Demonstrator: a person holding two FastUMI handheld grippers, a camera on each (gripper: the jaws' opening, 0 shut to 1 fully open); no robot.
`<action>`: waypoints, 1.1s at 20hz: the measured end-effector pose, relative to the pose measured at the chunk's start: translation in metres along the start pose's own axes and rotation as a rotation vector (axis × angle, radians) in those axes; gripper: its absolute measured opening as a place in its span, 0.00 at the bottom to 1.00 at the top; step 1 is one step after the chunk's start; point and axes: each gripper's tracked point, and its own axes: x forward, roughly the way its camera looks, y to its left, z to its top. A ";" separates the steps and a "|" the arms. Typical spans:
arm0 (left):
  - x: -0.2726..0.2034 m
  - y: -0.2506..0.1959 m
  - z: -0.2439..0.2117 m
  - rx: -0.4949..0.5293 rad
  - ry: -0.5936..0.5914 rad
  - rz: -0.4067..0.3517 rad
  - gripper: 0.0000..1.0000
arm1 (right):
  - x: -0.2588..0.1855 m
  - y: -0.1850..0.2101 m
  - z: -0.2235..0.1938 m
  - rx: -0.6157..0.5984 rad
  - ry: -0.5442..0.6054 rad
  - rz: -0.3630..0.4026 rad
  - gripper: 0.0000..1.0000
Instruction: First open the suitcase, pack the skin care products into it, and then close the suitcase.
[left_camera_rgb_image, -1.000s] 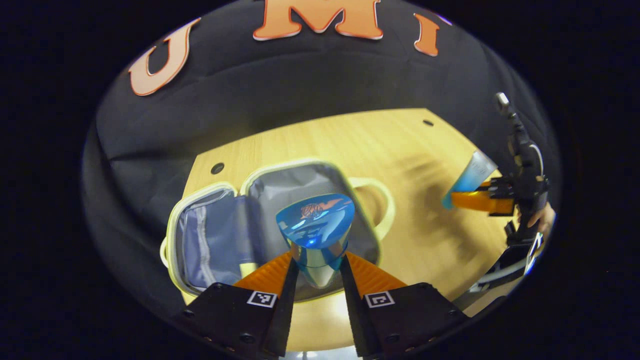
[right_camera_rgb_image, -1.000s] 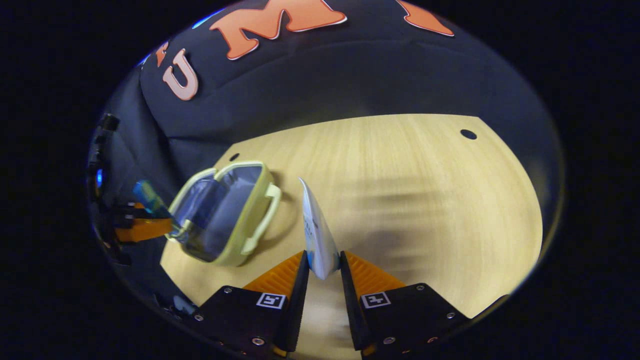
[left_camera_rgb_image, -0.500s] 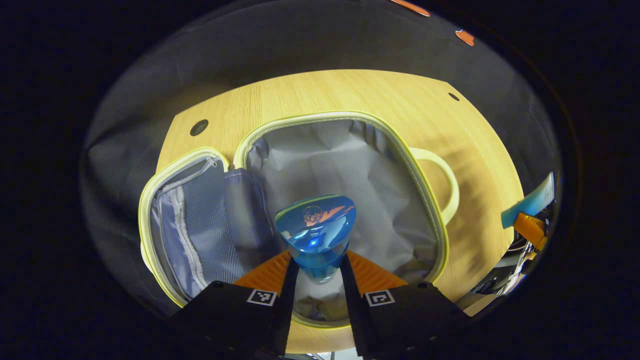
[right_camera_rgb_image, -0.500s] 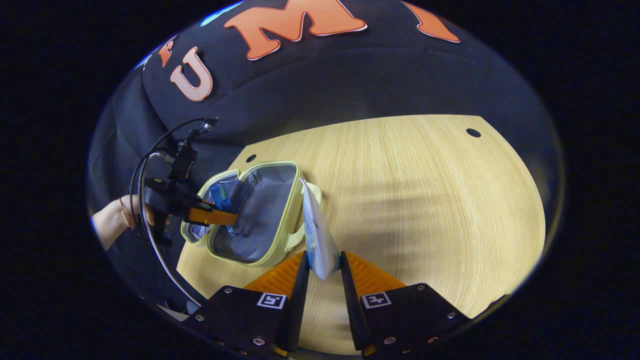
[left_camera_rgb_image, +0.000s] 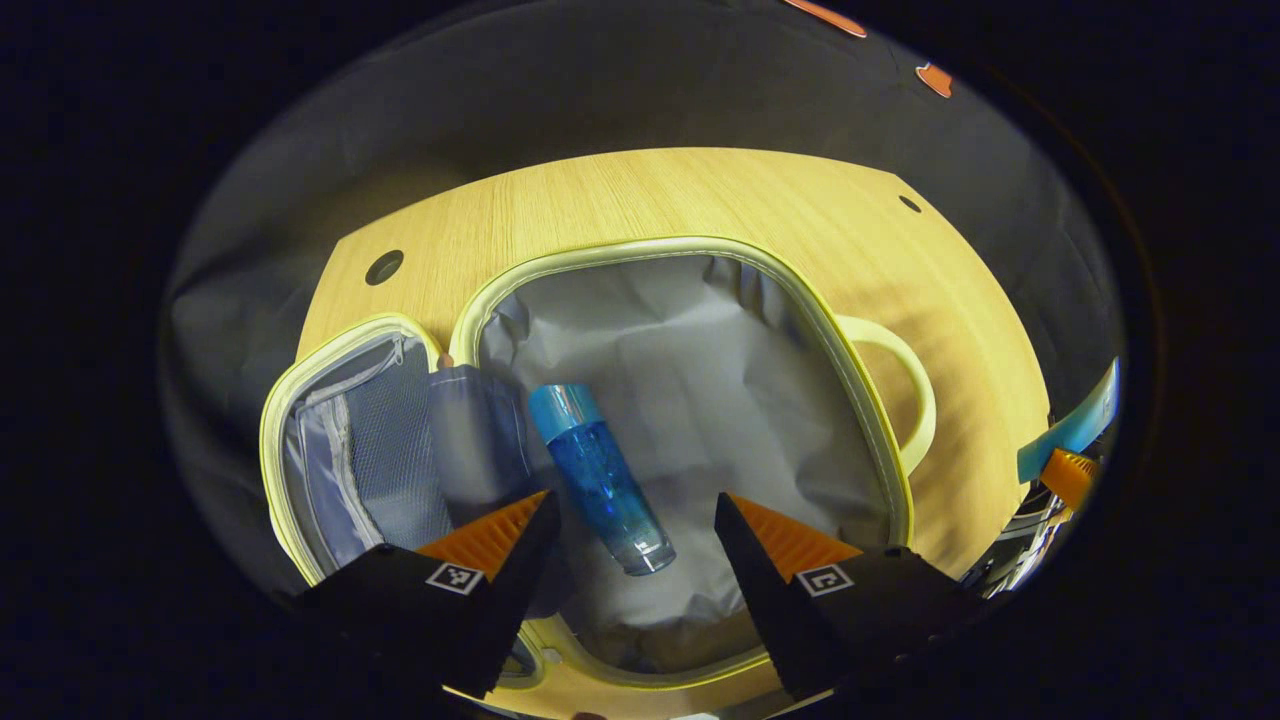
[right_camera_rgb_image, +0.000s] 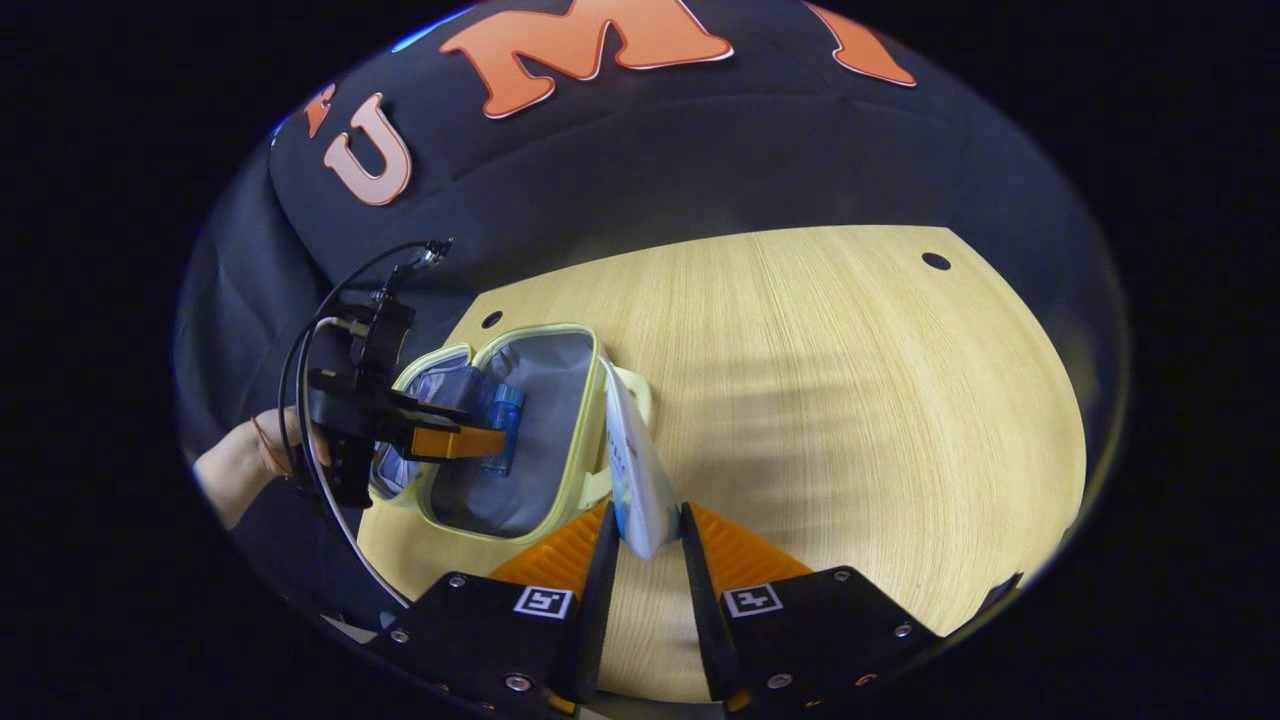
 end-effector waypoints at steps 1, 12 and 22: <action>-0.007 0.002 0.002 -0.008 -0.028 0.005 0.97 | 0.000 0.007 0.006 -0.006 -0.001 0.009 0.41; -0.151 0.039 0.040 0.020 -0.448 0.138 0.96 | 0.043 0.108 0.038 -0.119 0.171 0.089 0.41; -0.177 0.089 -0.001 -0.074 -0.453 0.157 0.96 | 0.136 0.125 -0.012 -0.080 0.445 -0.019 0.41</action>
